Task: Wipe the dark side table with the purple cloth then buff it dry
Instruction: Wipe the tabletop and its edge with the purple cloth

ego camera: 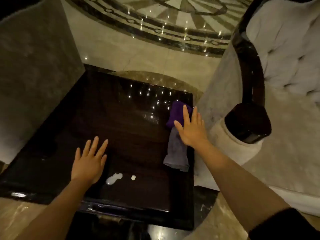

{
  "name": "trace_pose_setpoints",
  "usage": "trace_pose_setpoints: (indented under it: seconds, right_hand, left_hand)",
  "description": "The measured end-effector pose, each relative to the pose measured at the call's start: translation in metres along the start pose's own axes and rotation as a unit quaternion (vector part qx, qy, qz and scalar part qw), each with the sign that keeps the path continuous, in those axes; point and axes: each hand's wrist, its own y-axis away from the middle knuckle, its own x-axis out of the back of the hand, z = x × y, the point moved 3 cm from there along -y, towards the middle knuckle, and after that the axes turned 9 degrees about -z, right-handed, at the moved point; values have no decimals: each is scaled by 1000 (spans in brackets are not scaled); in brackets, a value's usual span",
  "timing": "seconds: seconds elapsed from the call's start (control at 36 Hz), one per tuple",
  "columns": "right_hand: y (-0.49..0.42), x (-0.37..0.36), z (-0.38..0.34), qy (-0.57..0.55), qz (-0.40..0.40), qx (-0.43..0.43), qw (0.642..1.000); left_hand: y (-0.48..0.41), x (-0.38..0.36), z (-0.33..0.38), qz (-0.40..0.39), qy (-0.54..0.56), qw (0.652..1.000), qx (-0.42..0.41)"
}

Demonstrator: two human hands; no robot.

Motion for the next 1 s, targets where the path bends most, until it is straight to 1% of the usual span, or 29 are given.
trace_pose_setpoints:
  seconds: [0.06,0.11,0.17,0.25,0.36,0.53,0.69,0.78,1.0]
  right_hand:
    - [-12,-5,7,7,1,2,1000]
    - [-27,-9,15,5,-8,0,1000]
    - [-42,-14,21,-2,-10,1,1000]
    - [-66,-20,24,-17,-3,-7,1000]
    - [-90,-30,22,-52,-30,-31,998]
    - [-113,-42,12,-74,-64,-70,993]
    - [-115,-49,7,-24,-43,-106,993]
    - [-113,-53,5,-22,-25,-122,992]
    - [-120,-52,4,-35,14,-130,991]
  left_hand:
    - [-9,-4,-8,6,10,1000,15]
    - [-18,-9,-18,-8,21,999,24]
    - [-24,-17,-22,-16,25,999,16]
    - [-30,-25,-29,14,27,1000,6]
    - [-32,-27,-34,36,17,999,-22]
    - [-36,-25,-35,25,24,999,-39]
    - [-34,-24,-35,37,36,998,-40]
    - [-36,-25,-33,42,33,998,-40]
    - [-39,-28,-34,51,24,998,-40]
